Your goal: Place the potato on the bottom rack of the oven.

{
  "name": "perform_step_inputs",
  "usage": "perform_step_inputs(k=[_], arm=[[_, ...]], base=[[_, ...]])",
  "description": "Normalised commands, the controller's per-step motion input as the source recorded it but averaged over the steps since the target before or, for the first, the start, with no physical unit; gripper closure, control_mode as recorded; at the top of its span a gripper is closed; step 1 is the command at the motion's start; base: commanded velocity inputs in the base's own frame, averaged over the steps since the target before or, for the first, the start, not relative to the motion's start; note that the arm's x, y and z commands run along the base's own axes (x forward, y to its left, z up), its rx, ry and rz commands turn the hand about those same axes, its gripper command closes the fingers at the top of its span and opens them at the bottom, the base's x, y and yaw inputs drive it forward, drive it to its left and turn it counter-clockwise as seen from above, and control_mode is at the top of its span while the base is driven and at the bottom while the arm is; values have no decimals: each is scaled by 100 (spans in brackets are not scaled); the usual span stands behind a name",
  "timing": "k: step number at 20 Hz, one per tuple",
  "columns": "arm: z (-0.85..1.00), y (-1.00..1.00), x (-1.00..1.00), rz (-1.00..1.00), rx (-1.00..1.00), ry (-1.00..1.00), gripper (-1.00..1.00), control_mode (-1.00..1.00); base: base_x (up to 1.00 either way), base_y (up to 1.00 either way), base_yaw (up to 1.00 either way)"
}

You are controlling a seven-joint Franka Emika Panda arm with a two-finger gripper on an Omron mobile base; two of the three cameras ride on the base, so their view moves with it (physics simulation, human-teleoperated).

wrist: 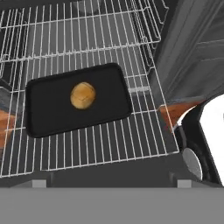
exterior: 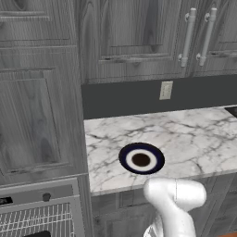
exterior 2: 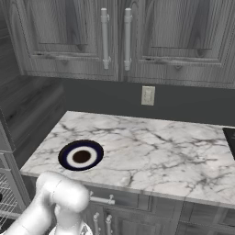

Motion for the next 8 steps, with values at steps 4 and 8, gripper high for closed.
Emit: perform_step_inputs(k=[4,8], arm=[[52,-100,-5,1,48,10,-100,-100],[51,-100,1,0,51,22,-100,-100]], base=[[0,0,0],[0,0,0]])
